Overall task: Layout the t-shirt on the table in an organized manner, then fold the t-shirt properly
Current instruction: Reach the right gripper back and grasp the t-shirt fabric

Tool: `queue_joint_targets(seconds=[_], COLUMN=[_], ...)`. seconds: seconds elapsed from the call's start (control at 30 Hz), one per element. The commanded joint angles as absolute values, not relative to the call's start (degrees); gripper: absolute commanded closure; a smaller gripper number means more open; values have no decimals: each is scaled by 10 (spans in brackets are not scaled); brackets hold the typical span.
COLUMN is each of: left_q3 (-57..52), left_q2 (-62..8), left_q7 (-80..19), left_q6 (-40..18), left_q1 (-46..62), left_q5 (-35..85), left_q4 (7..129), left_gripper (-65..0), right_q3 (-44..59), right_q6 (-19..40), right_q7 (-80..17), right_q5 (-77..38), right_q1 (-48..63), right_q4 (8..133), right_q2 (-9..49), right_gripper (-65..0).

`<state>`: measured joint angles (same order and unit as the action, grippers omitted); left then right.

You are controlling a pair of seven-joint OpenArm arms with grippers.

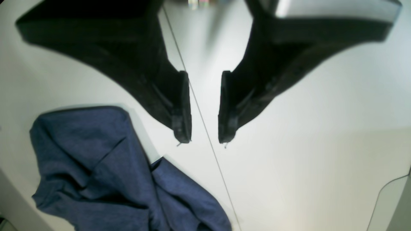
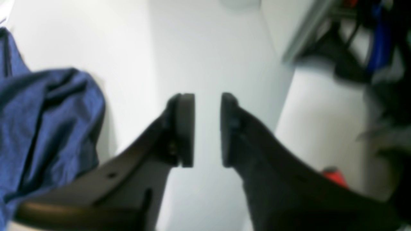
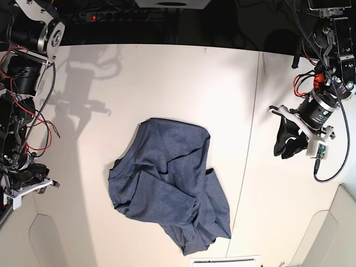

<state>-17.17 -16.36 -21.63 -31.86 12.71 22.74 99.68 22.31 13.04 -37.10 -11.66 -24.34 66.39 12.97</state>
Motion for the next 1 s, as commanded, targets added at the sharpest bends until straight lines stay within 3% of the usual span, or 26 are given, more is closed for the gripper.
queue_joint_targets(seconds=[0.0,0.03,0.13,0.27,0.37,0.4,0.47,0.5,0.6,0.73,0.97], left_q3=[-168,-160,-121,-52,-15,-7,4,8,12,12,12], left_q2=[-168,-168,-168,-168,-168,-168,-168,-168,-168,-168,-168], left_q7=[-204,-204,-204,-204,-204,-204,-204,-204,-204,-216,-217], left_q6=[-324,-324,-324,-322,-315,-309,-304,-304,-304,-304,-302], left_q1=[121,120,117,103,88,84,75,72,65,65,65], left_q5=[239,240,239,205,184,184,184,184,184,173,169], left_q4=[1005,1005,1004,998,986,981,970,965,956,955,955], left_gripper=[-183,-183,-183,-183,-183,-183,-183,-183,-183,-183,-183], right_q3=[234,243,264,257,222,204,156,125,20,-116,-273], right_q6=[147,157,195,321,328,328,328,328,327,285,119], right_q7=[-372,-385,-419,-476,-478,-470,-431,-406,-330,-280,-265], right_q5=[-139,-161,-254,-389,-390,-366,-301,-267,-162,5,171], right_q1=[-258,-257,-238,-201,-182,-179,-179,-182,-192,-215,-245], right_q4=[665,660,660,660,660,659,659,660,660,660,660], right_q2=[141,142,141,127,102,94,80,76,74,74,74], right_gripper=[-44,0,0,0,0,-64,-257,-302,-305,-306,-305])
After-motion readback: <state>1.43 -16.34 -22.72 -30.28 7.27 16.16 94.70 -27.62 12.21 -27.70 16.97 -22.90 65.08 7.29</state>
